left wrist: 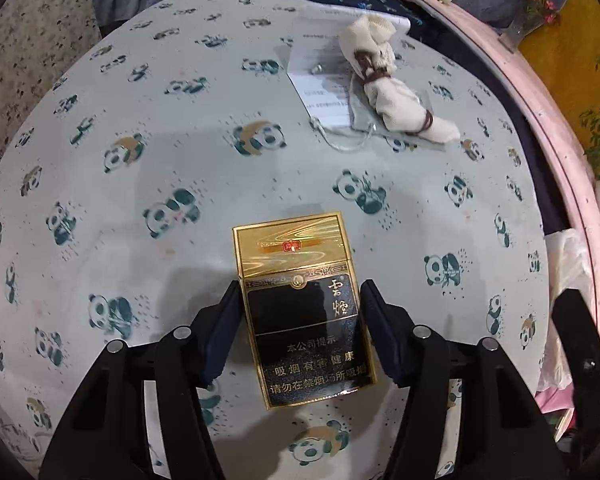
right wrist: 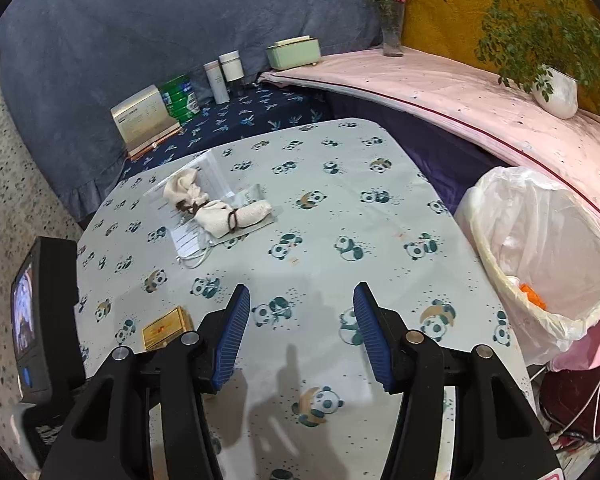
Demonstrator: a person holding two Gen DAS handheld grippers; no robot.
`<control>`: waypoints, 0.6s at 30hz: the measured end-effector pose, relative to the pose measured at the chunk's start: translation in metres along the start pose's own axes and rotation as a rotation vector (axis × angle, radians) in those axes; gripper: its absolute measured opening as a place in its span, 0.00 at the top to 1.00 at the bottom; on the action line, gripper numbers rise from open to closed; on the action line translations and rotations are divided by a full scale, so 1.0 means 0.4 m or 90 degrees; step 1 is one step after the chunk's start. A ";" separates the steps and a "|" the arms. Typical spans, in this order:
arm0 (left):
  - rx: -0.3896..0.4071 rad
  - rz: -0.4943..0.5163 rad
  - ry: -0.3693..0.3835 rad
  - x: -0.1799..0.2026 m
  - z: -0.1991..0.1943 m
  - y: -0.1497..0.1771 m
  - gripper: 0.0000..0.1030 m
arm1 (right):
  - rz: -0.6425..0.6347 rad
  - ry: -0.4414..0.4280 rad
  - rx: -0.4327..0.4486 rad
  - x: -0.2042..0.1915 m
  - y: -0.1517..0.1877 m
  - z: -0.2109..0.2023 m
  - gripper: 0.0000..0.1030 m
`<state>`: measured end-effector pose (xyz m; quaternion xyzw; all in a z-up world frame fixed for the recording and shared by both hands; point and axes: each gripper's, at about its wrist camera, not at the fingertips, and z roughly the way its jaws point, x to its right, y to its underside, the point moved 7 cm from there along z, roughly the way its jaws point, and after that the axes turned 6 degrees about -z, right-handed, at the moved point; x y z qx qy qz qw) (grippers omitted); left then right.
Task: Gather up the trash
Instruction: 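Grasp the gold cigarette box with the left tool and lift it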
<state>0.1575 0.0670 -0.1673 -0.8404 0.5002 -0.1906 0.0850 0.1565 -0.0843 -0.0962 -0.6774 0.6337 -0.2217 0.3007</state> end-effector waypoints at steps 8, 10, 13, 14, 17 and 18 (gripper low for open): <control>0.076 0.025 0.022 -0.047 -0.068 -0.118 0.45 | -0.043 -0.033 -0.004 -0.101 -0.062 0.064 0.49; 0.105 0.039 0.013 -0.057 -0.084 -0.155 0.45 | -0.053 -0.042 -0.006 -0.125 -0.083 0.092 0.49; 0.128 0.055 0.014 -0.070 -0.088 -0.211 0.45 | -0.064 -0.059 -0.015 -0.167 -0.116 0.144 0.49; 0.131 0.063 0.015 -0.074 -0.085 -0.226 0.45 | -0.069 -0.060 -0.016 -0.177 -0.122 0.157 0.49; 0.142 0.078 0.014 -0.084 -0.072 -0.273 0.45 | -0.089 -0.057 -0.021 -0.208 -0.147 0.211 0.49; 0.145 0.080 0.015 -0.086 -0.068 -0.284 0.45 | -0.093 -0.056 -0.024 -0.213 -0.152 0.228 0.49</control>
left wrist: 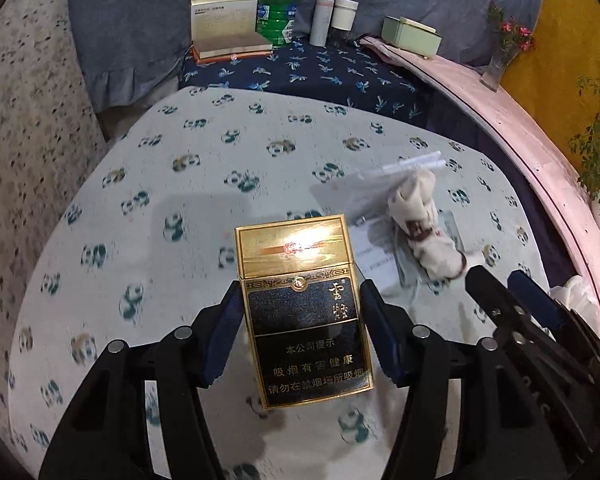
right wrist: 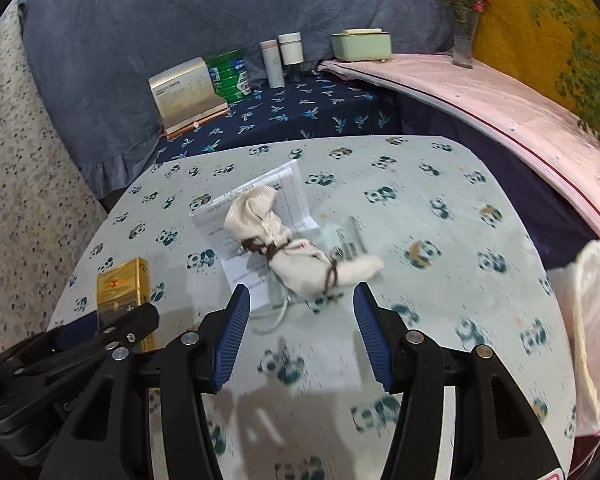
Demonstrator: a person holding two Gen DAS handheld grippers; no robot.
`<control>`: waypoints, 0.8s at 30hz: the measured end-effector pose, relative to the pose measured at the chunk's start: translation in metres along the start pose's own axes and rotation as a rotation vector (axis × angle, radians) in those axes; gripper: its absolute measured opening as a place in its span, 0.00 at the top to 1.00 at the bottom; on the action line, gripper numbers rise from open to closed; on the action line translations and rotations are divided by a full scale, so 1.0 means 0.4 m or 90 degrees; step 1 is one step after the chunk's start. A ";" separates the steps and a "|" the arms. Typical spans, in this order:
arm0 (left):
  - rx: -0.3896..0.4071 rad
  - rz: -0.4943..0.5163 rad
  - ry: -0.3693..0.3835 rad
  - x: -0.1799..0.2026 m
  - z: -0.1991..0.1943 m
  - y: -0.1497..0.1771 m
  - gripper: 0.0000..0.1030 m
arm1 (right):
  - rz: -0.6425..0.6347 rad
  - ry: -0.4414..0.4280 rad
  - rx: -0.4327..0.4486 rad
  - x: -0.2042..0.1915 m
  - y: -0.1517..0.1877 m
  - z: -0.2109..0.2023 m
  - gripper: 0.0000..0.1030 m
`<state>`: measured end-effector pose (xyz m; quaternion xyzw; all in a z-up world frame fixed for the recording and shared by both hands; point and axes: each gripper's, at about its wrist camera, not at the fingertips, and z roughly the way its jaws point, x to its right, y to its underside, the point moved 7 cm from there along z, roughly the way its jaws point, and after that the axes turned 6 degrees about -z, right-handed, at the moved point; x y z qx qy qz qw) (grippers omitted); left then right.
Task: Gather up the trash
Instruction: 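Grasp the gold cigarette box with the left tool and lift it, then grasp the beige cloth pouch with the right tool while the left tool holds the box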
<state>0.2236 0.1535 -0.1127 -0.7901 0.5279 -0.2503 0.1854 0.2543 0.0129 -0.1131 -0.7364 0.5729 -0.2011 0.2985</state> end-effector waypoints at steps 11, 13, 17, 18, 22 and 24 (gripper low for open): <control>-0.001 0.008 0.030 -0.002 0.058 -0.045 0.45 | -0.020 0.019 -0.051 0.012 -0.001 0.148 0.49; -0.003 0.011 0.031 0.005 0.064 -0.043 0.46 | -0.020 0.020 -0.049 0.015 0.003 0.153 0.51; -0.009 0.014 0.039 0.026 0.065 -0.035 0.46 | -0.020 0.019 -0.044 0.026 0.004 0.140 0.73; -0.008 0.017 0.041 0.032 0.062 -0.033 0.46 | -0.015 0.016 -0.041 0.030 0.005 0.131 0.76; -0.009 0.029 0.055 0.071 0.042 -0.018 0.46 | -0.002 0.012 -0.019 0.047 0.008 0.077 0.92; -0.009 0.037 0.061 0.094 0.028 -0.009 0.46 | 0.005 0.010 -0.008 0.059 0.009 0.046 0.94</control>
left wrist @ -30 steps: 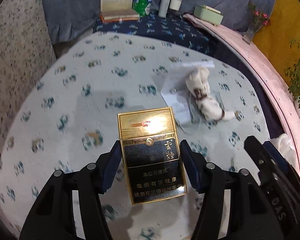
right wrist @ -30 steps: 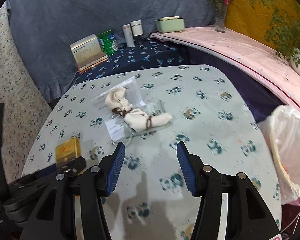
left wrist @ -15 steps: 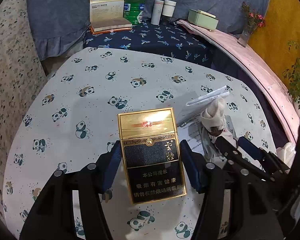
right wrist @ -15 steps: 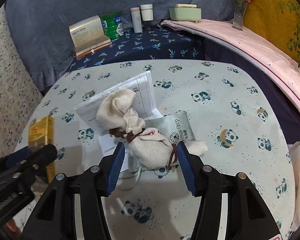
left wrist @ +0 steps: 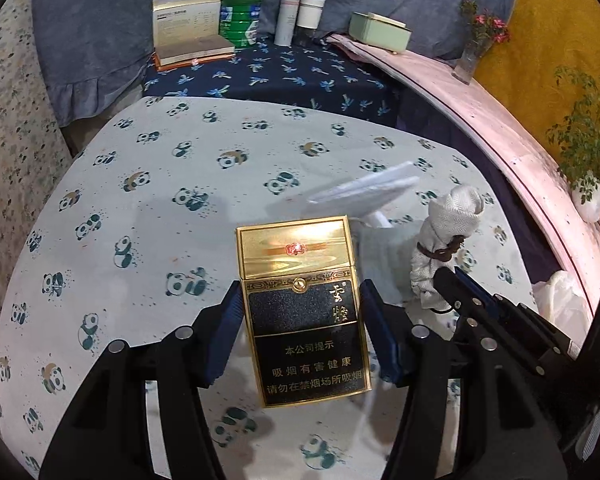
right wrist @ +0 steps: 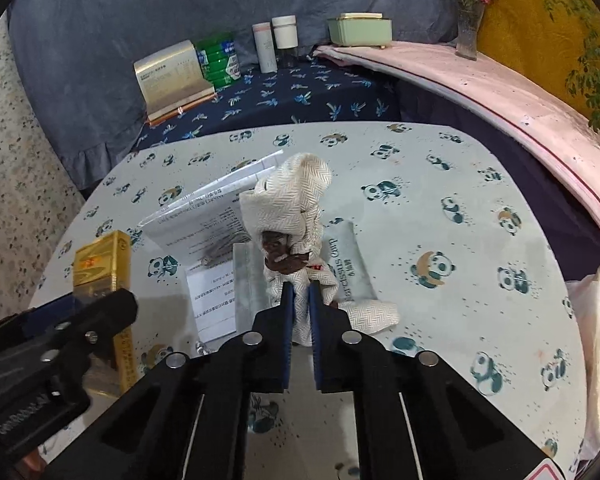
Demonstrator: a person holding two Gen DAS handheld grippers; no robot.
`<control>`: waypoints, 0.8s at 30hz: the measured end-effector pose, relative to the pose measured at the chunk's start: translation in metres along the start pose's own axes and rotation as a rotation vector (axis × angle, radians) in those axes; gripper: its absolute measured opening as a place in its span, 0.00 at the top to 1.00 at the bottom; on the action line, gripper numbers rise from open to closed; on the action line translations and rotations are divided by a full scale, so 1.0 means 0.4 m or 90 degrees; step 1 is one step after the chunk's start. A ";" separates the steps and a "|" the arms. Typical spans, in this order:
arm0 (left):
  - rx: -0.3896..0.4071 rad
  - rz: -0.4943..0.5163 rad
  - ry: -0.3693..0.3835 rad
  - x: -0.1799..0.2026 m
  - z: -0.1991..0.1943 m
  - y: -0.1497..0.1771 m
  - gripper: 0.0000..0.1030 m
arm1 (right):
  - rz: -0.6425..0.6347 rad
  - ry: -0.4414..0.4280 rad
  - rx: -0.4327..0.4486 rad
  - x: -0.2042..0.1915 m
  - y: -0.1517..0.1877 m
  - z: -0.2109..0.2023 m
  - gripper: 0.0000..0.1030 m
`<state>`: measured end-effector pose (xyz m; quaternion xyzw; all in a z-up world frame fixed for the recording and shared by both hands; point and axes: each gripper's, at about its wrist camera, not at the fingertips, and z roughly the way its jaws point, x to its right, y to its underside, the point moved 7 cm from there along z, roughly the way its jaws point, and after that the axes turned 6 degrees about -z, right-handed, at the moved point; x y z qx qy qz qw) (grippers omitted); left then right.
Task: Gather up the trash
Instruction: 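Grasp the beige cloth pouch with the right tool while the left tool holds the box, then carry the box and beige pouch to the bin and open both tools inside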
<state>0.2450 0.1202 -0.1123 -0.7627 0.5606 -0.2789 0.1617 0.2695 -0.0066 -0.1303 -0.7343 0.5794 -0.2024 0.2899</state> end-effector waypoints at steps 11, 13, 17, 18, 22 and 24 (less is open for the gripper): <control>0.010 0.069 0.053 0.195 -0.090 0.067 0.46 | 0.054 0.035 0.060 0.140 0.032 -0.195 0.94; 0.011 0.083 0.064 0.234 -0.106 0.082 0.46 | 0.068 0.046 0.067 0.177 0.044 -0.227 0.94; 0.010 0.115 0.085 0.320 -0.130 0.117 0.46 | 0.098 0.073 0.083 0.259 0.077 -0.294 0.94; 0.008 0.123 0.091 0.343 -0.134 0.127 0.46 | 0.107 0.081 0.088 0.283 0.087 -0.312 0.94; 0.001 0.153 0.112 0.430 -0.148 0.165 0.46 | 0.146 0.111 0.102 0.376 0.124 -0.370 0.94; -0.003 0.172 0.123 0.478 -0.152 0.187 0.46 | 0.163 0.124 0.106 0.420 0.145 -0.396 0.94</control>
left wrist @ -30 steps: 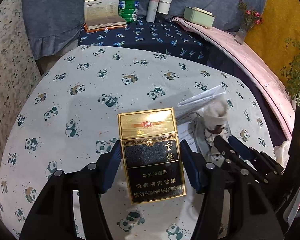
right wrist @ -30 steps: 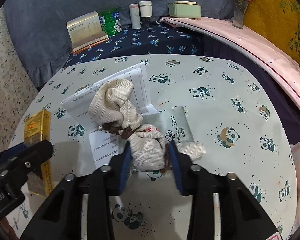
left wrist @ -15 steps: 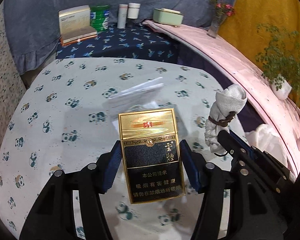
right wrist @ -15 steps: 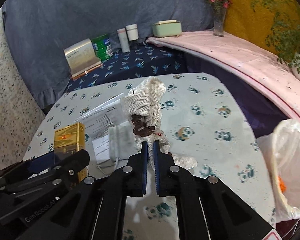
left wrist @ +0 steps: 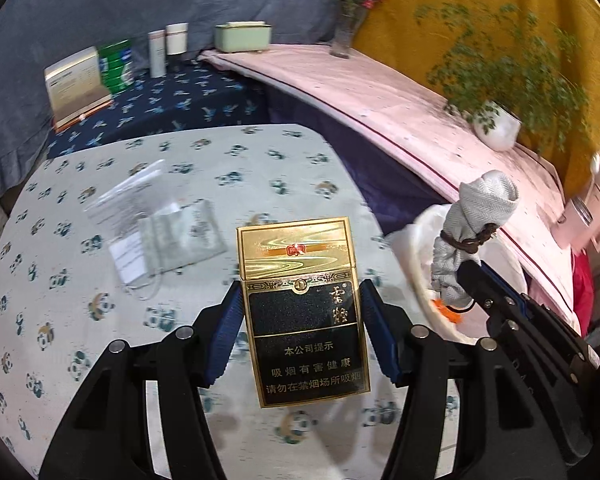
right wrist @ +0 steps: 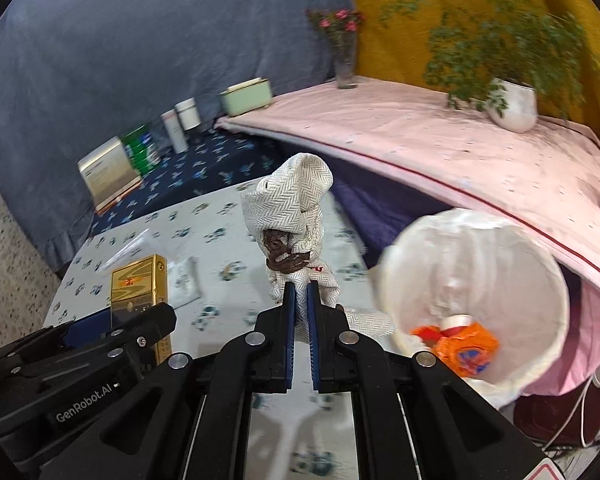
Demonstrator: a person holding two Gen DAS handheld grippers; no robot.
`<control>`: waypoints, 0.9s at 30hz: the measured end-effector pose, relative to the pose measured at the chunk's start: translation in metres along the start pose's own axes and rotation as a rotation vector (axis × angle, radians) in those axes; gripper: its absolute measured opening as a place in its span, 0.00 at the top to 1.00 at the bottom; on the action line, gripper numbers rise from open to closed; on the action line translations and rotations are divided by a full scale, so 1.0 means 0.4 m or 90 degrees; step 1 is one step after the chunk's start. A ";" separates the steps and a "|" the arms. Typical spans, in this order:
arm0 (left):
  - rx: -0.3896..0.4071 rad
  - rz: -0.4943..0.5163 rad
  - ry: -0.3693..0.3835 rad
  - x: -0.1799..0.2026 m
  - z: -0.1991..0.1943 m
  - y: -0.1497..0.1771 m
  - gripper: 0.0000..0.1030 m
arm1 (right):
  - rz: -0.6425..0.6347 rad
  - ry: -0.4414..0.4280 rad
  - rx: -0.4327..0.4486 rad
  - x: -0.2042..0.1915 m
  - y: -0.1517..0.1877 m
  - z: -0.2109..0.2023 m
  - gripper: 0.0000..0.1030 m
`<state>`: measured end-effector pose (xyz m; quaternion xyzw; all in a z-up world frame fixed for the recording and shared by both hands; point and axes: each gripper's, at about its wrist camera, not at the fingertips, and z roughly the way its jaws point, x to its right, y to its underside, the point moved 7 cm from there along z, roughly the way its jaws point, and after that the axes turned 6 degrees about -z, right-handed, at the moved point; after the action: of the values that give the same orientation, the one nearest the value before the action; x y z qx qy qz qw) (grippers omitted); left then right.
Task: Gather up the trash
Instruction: 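Carry the box and beige pouch to the bin and open both tools inside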
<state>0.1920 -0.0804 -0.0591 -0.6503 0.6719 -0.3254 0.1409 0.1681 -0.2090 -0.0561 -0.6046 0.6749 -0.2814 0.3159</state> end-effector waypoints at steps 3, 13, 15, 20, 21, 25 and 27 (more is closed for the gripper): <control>-0.006 0.025 0.016 0.071 0.009 0.012 0.46 | 0.028 0.026 0.006 0.088 0.014 -0.029 0.94; -0.042 0.092 0.099 0.305 0.075 0.049 0.46 | 0.104 0.095 0.012 0.317 0.066 -0.080 0.94; -0.049 0.102 0.114 0.342 0.087 0.055 0.46 | 0.112 0.102 0.011 0.344 0.074 -0.084 0.94; -0.062 0.124 0.147 0.429 0.121 0.067 0.46 | 0.131 0.115 0.009 0.405 0.091 -0.083 0.94; -0.065 0.129 0.153 0.444 0.128 0.069 0.46 | 0.135 0.117 0.009 0.416 0.094 -0.083 0.94; -0.081 0.137 0.176 0.490 0.161 0.077 0.46 | 0.148 0.124 0.006 0.451 0.101 -0.076 0.94; -0.085 0.139 0.177 0.500 0.175 0.079 0.46 | 0.152 0.126 0.005 0.462 0.106 -0.075 0.94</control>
<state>0.1872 -0.2931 -0.0845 -0.5303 0.7715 -0.3494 0.0380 0.1053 -0.3878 -0.0852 -0.4879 0.7689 -0.3025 0.2814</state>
